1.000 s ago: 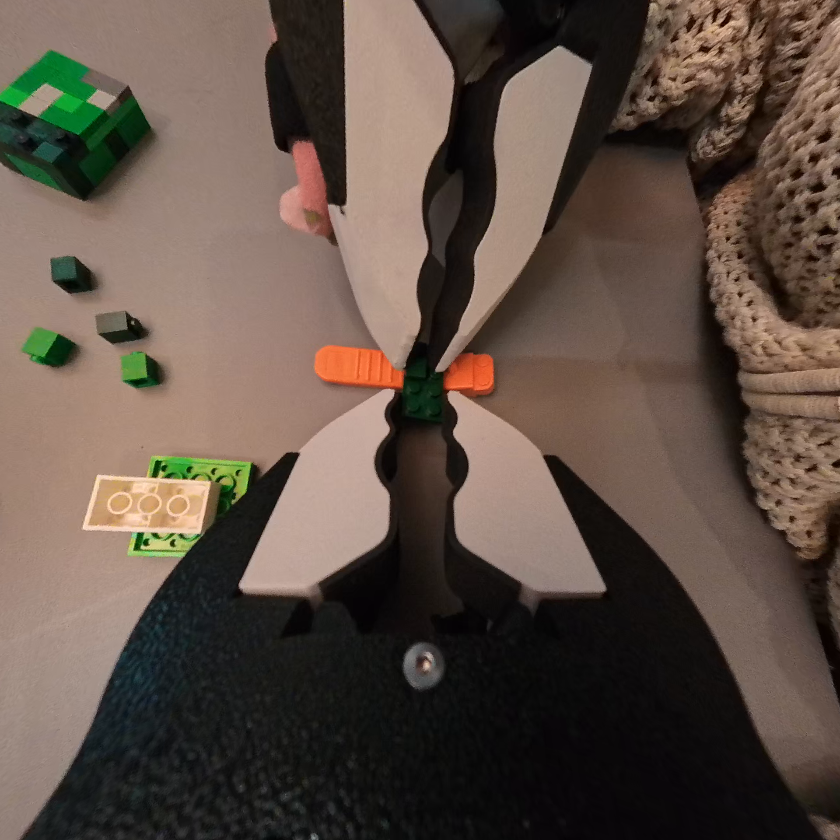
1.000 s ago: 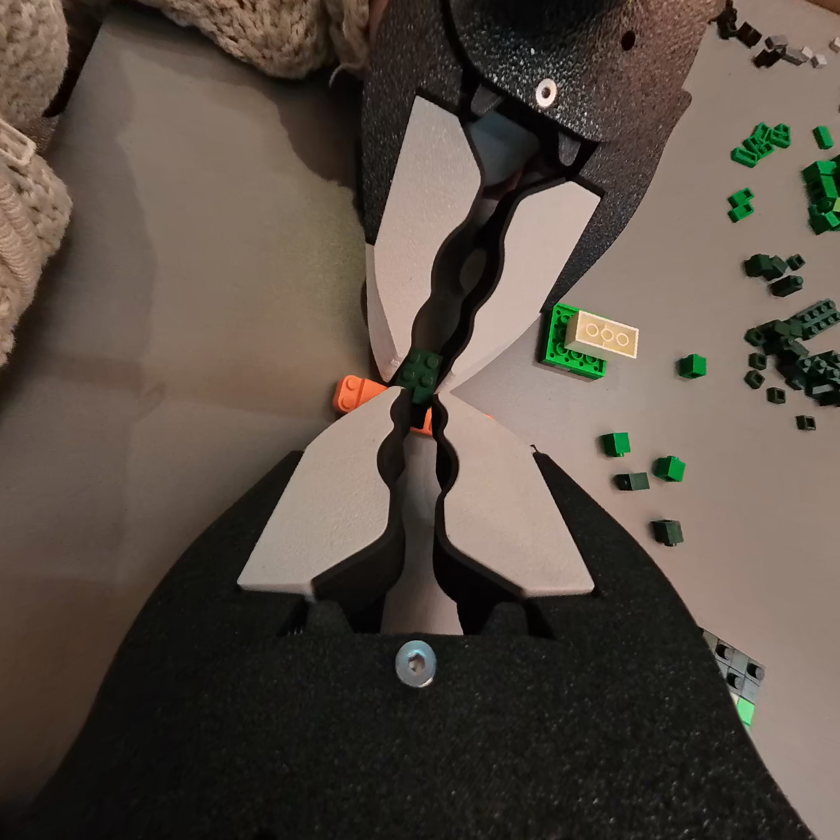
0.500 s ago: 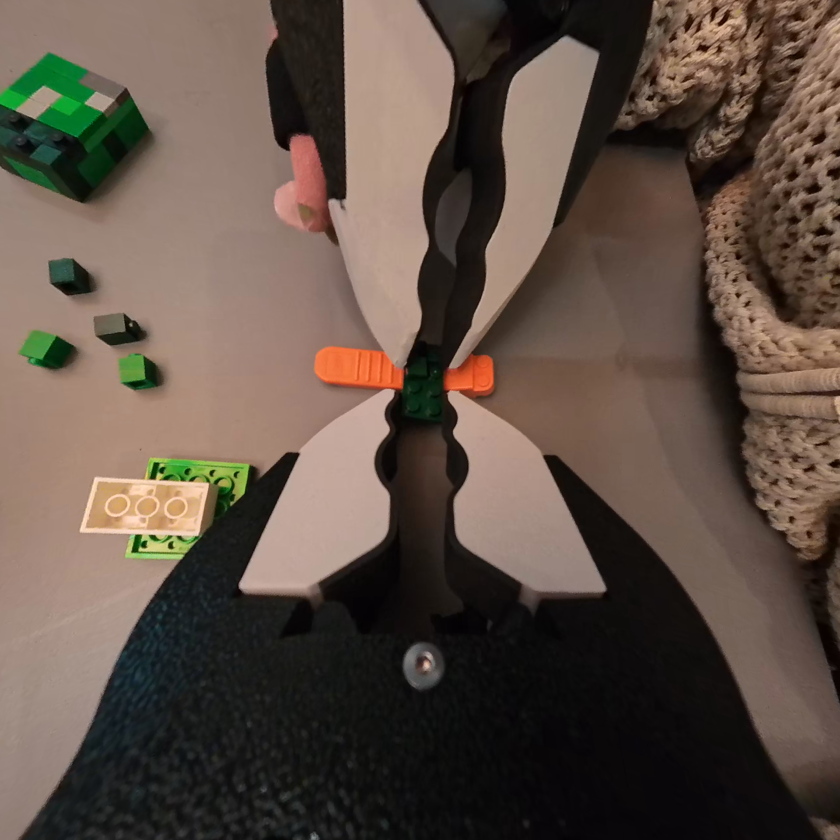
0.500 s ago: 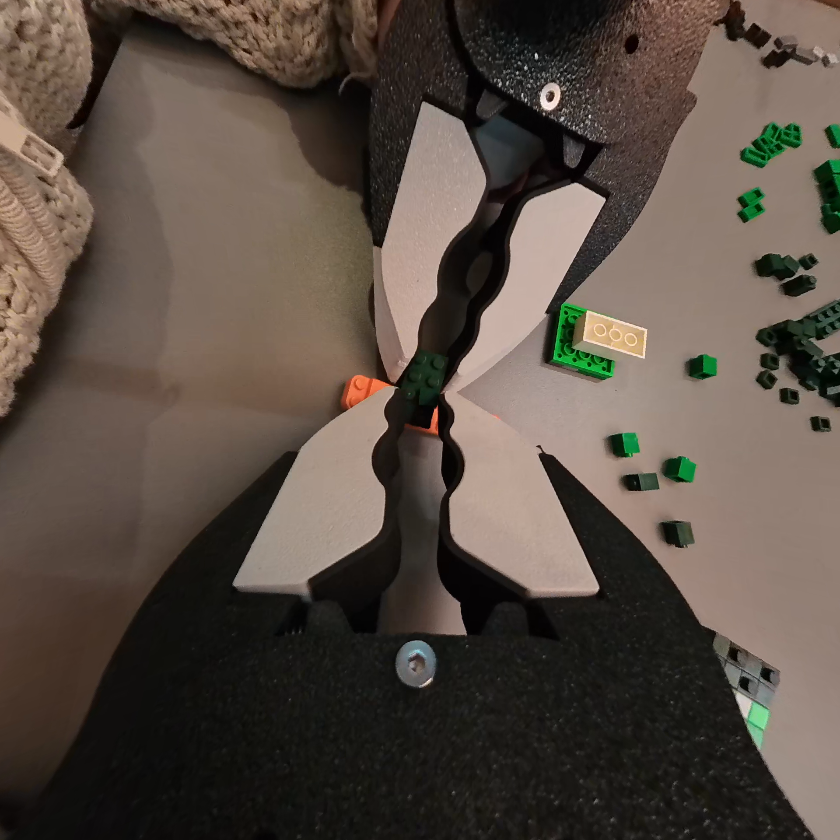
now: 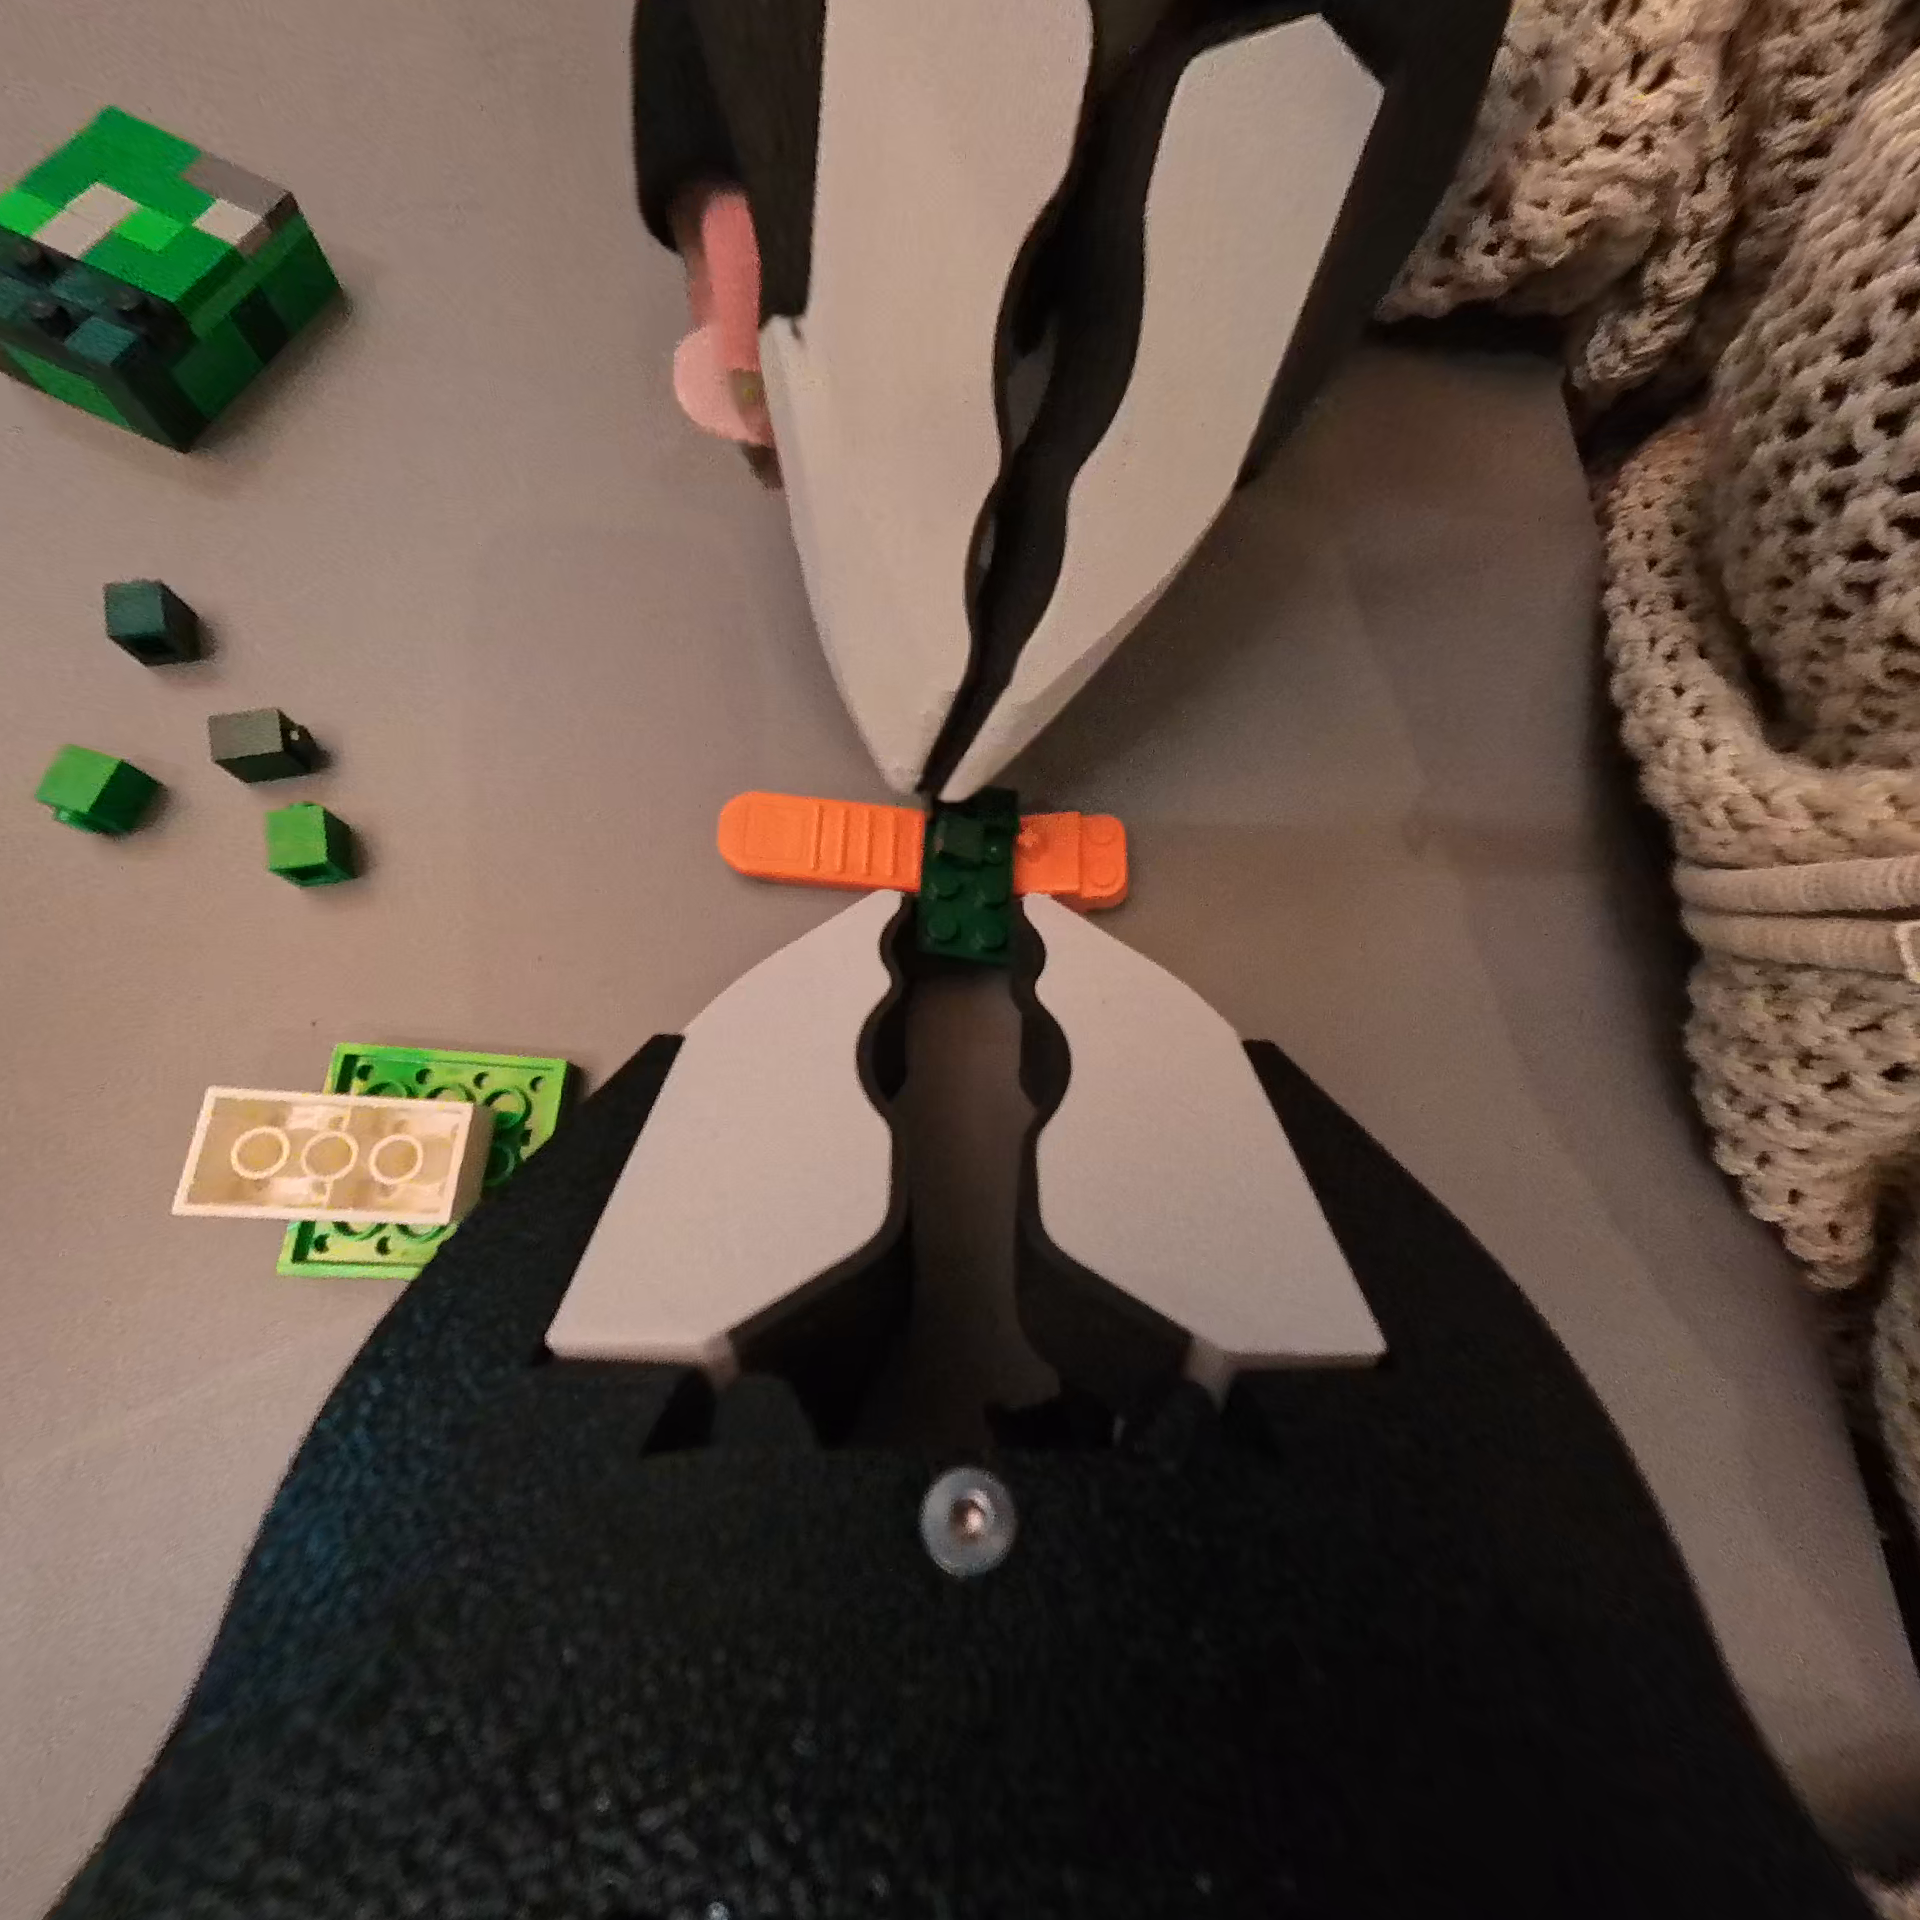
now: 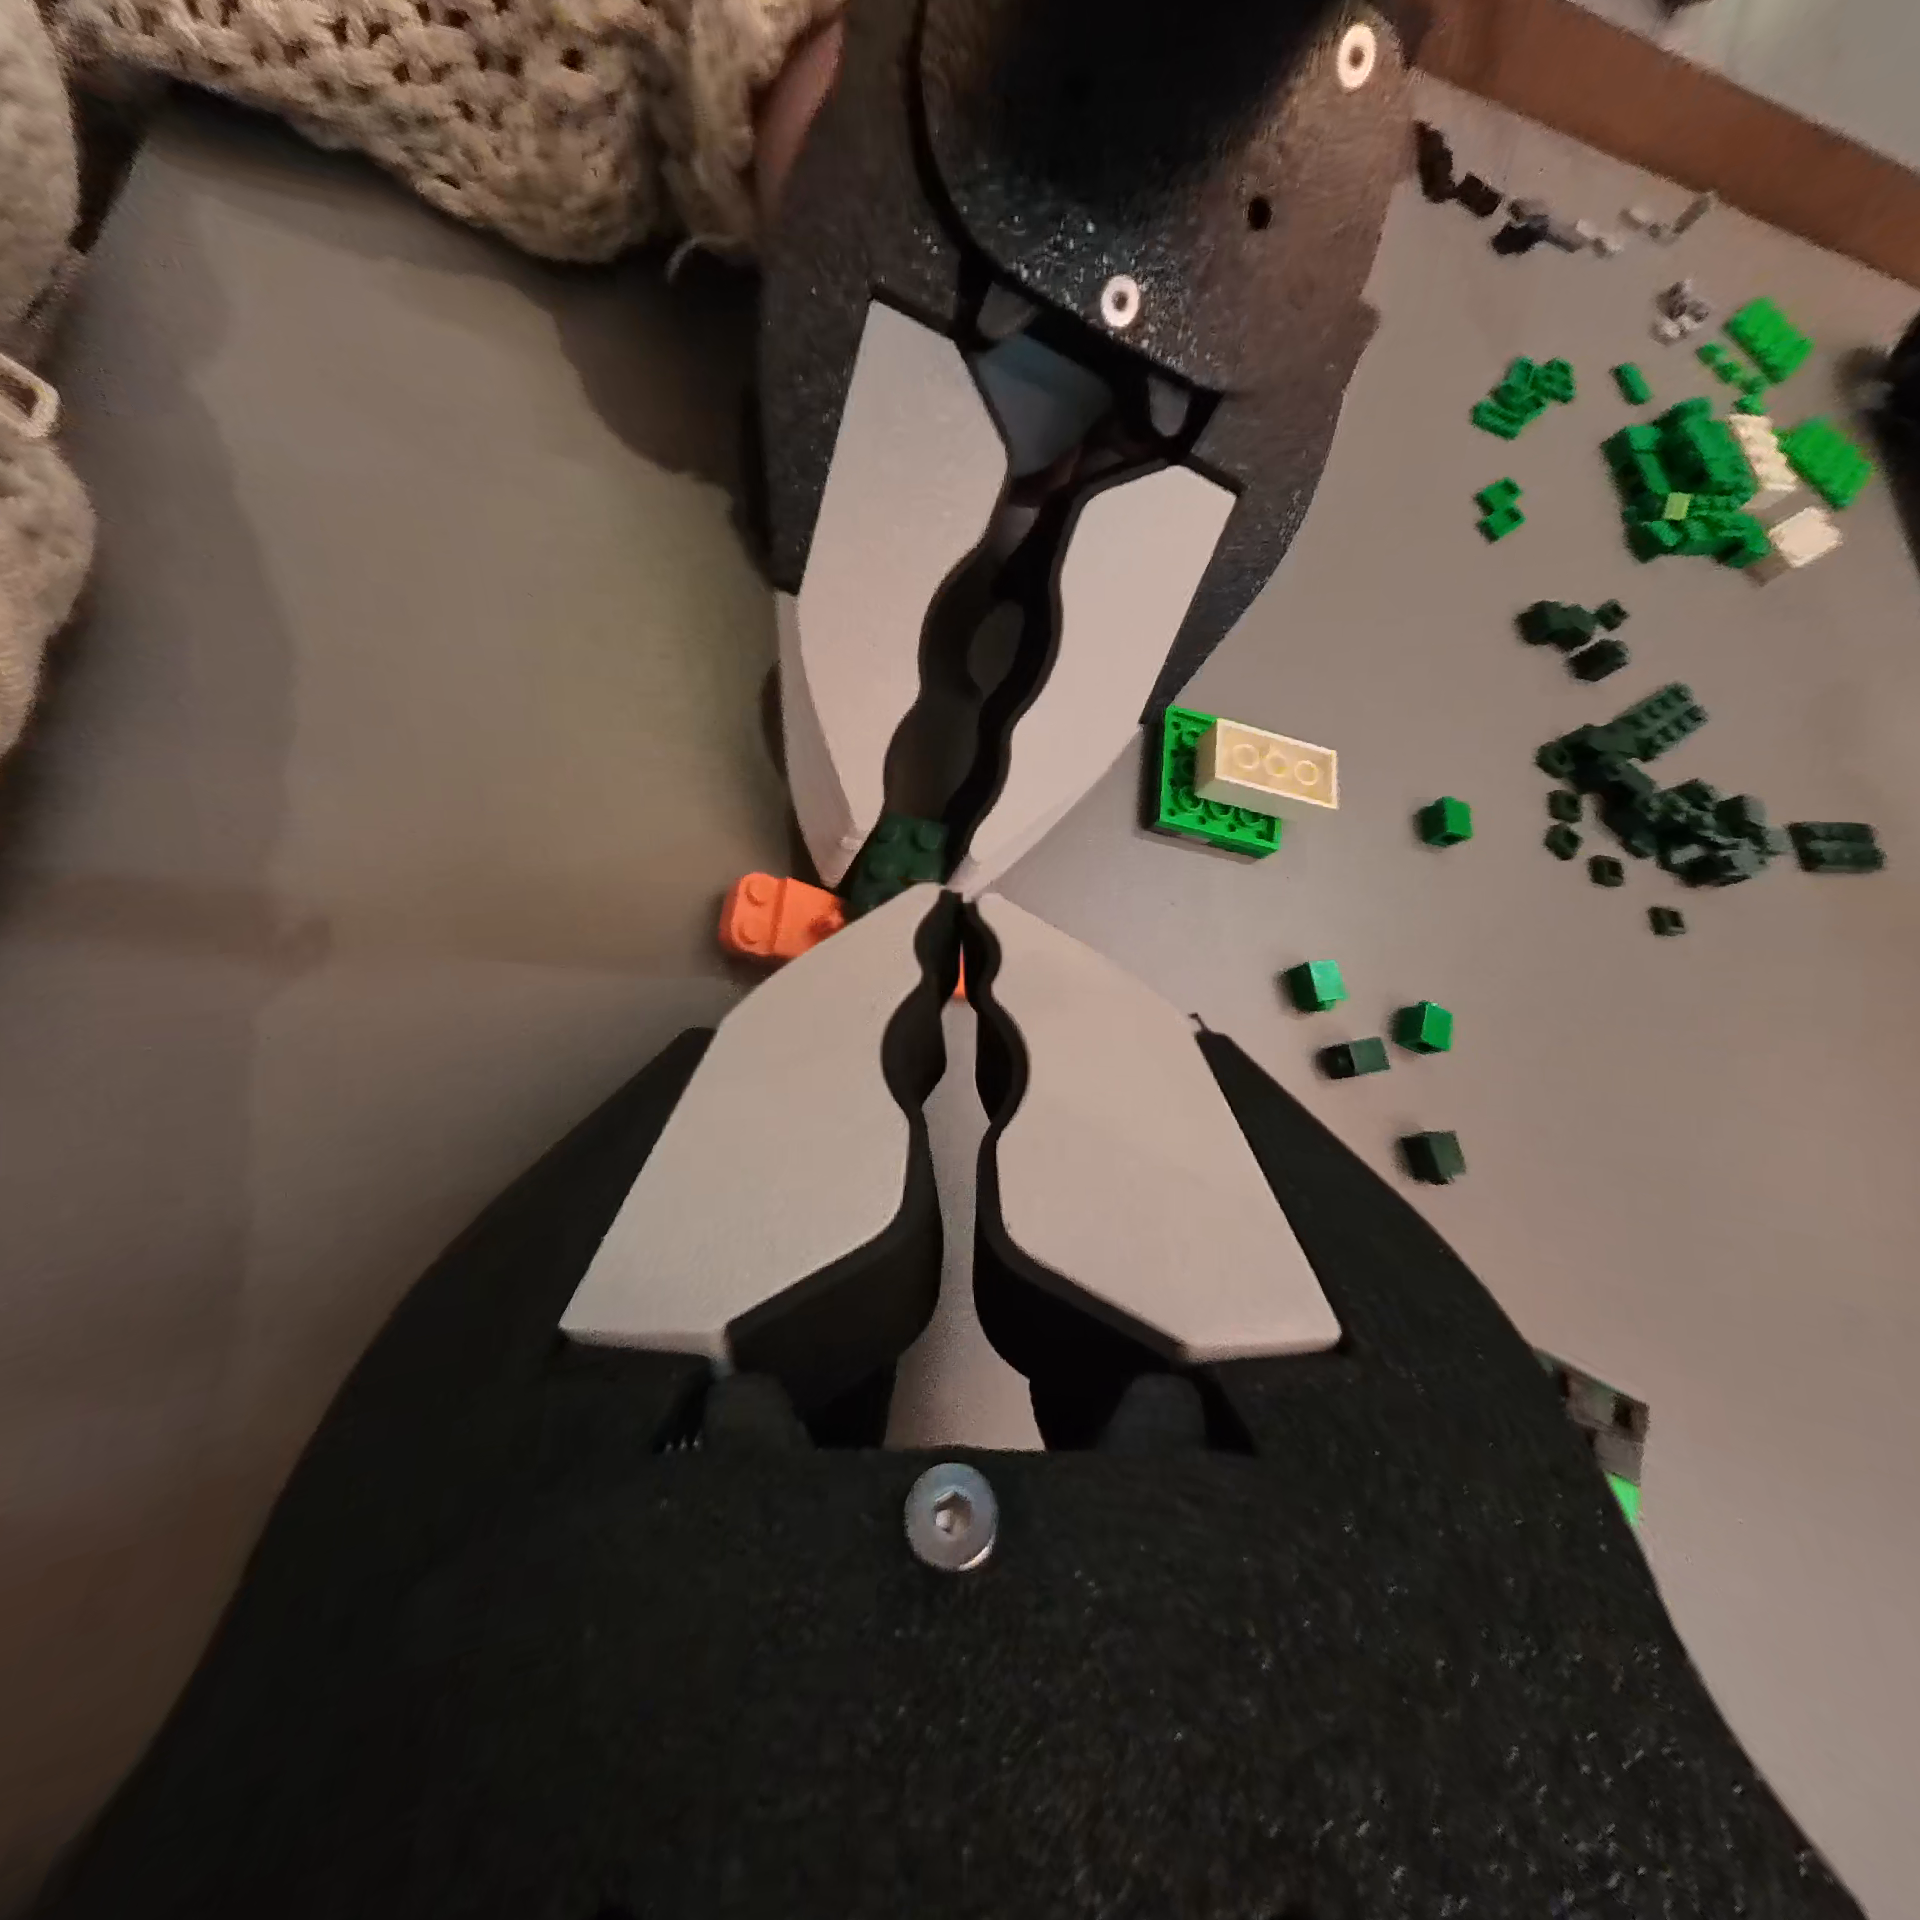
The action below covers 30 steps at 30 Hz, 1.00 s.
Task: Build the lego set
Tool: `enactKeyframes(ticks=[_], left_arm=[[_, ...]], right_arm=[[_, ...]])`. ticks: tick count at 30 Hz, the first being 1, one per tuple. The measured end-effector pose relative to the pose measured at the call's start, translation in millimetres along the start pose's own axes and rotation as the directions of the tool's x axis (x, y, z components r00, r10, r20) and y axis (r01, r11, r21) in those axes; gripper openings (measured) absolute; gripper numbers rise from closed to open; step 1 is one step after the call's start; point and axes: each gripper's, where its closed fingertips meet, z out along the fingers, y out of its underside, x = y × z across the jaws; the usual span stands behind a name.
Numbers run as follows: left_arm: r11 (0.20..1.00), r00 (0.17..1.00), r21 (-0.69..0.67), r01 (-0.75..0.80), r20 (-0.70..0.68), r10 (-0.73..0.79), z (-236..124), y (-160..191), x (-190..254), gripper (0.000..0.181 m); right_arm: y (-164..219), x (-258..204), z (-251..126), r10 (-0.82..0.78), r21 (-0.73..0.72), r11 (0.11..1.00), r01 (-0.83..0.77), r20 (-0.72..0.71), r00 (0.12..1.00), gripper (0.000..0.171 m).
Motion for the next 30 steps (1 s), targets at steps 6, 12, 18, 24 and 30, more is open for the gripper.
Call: enactKeyframes(ticks=[6,12,18,24,30], left_arm=[[1.0,1.0,0.0,0.012,-0.004,-0.012,0,0,1,0.017],[1.0,1.0,-0.001,0.017,-0.004,-0.017,0,0,1,0.017],[1.0,1.0,0.0,0.021,-0.005,-0.021,0,0,1,0.017],[1.0,1.0,0.001,0.026,-0.004,-0.026,0,0,1,0.017],[1.0,1.0,0.005,0.025,-0.003,-0.025,0,0,1,0.017]], right_arm=[[-1,-6,4,0.034,0.002,0.999,-0.034,0.029,0.999,0.0],[4,-7,10,0.021,-0.035,0.999,-0.02,0.032,0.999,0.0],[6,-8,10,0.042,-0.055,0.998,-0.039,0.039,0.998,0.0],[7,-8,10,0.091,-0.056,0.995,-0.088,0.054,0.994,0.0],[7,-11,9,0.156,-0.023,0.988,-0.154,0.092,0.983,0.0]])
